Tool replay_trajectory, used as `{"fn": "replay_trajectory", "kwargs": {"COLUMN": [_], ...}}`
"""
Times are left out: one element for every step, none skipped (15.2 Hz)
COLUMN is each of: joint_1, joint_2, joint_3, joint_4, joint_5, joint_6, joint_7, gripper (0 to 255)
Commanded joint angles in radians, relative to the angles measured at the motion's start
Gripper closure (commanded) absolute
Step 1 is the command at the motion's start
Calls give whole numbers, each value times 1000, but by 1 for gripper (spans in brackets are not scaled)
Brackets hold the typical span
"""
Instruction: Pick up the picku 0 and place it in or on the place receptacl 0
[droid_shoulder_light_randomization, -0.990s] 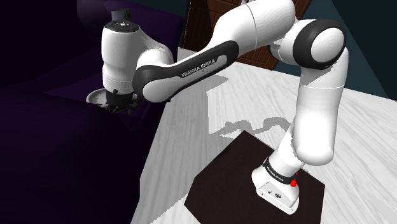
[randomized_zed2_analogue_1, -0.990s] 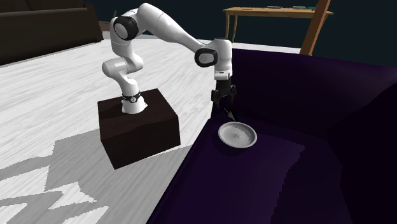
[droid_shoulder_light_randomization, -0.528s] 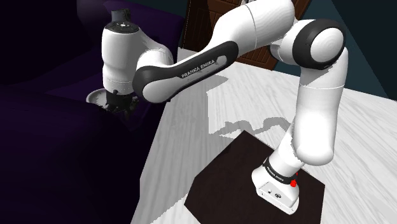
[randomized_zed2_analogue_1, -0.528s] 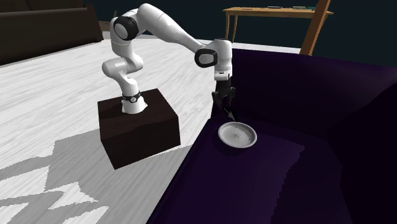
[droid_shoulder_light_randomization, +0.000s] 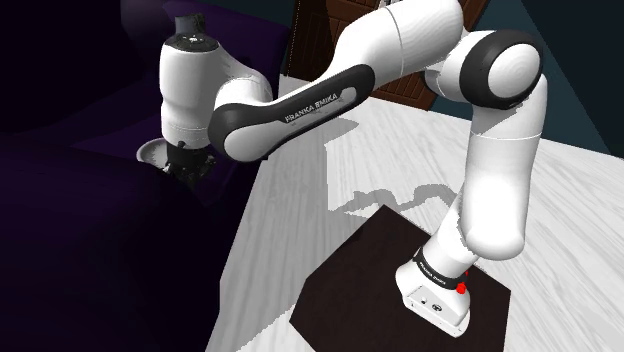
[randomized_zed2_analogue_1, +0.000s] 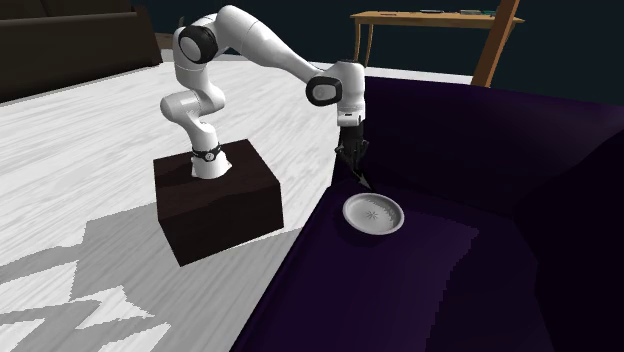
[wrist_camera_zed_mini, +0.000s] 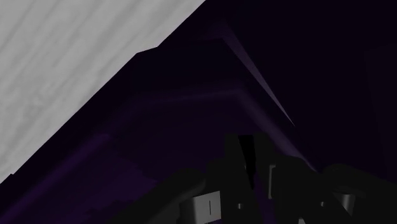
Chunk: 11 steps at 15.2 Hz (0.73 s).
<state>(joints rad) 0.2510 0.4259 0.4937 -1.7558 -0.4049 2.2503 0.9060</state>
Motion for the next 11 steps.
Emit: {"fn": "replay_trajectory", "kwargs": {"joint_1": [0, -2, -3, -5, -6, -7, -9, -10, -11, -11, -12], "joint_2": [0, -6, -12, -18, -24, -29, -35, -40, -45, -50, -55], "joint_3": [0, 2, 5, 7, 10, 12, 14, 17, 19, 21, 22], "joint_4": [-1, 4, 9, 14, 20, 26, 32, 38, 45, 52, 59], "joint_5": [0, 5, 10, 16, 21, 25, 30, 35, 39, 44, 48], "joint_6": [0, -10, -20, -31, -41, -52, -62, -73, -84, -94, -105], "joint_7": [0, -4, -8, -13, -17, -21, -25, -29, -33, -37, -41], "gripper": [255, 255, 255, 255, 255, 255, 255, 255, 255, 255, 255]}}
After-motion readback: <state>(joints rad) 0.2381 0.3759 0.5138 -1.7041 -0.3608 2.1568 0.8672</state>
